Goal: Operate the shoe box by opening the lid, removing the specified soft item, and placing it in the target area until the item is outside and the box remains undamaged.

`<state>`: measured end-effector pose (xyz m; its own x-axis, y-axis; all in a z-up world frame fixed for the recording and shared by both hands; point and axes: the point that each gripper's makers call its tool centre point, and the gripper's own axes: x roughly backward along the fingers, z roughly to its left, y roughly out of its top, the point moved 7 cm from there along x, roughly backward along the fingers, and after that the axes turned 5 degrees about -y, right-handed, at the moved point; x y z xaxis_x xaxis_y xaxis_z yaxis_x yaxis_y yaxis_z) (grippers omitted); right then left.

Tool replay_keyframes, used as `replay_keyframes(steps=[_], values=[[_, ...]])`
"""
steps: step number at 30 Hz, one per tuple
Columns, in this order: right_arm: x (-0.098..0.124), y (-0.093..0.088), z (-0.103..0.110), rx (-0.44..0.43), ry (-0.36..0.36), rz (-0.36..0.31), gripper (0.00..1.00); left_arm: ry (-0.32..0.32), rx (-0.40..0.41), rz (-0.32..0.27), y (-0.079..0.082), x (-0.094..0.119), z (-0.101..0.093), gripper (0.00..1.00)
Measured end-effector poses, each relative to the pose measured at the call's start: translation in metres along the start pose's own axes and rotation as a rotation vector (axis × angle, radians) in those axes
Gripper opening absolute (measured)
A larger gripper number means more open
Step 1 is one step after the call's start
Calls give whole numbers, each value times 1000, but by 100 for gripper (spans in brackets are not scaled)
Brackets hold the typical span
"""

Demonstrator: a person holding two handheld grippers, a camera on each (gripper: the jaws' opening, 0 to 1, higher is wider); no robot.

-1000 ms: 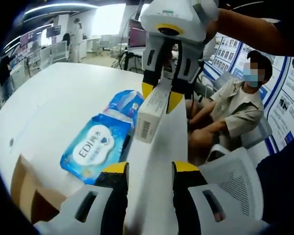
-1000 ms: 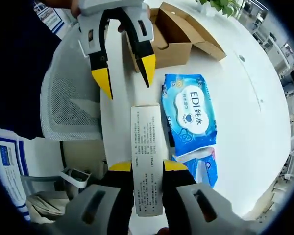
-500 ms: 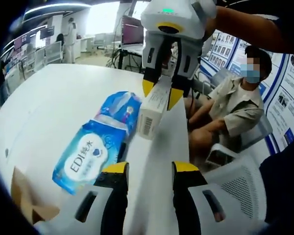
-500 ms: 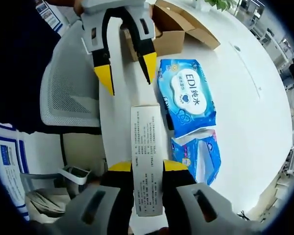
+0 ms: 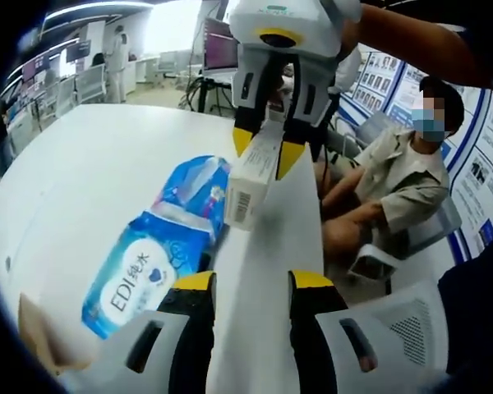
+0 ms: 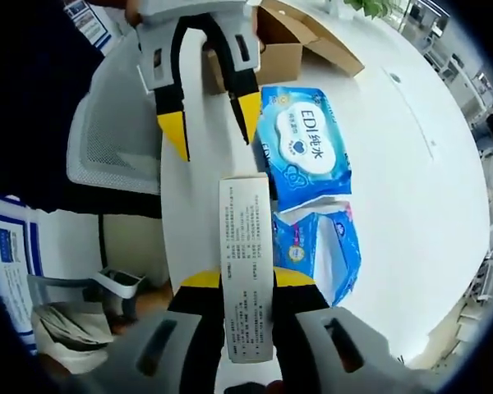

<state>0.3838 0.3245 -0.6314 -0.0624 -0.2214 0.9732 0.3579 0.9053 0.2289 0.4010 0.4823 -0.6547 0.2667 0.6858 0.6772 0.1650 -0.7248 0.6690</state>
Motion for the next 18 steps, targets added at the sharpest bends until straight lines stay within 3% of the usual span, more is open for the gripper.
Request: replay_keyframes(steps=[18], values=[[11, -8, -37, 27, -32, -11, 18, 36, 16, 8, 21, -17, 20, 32]])
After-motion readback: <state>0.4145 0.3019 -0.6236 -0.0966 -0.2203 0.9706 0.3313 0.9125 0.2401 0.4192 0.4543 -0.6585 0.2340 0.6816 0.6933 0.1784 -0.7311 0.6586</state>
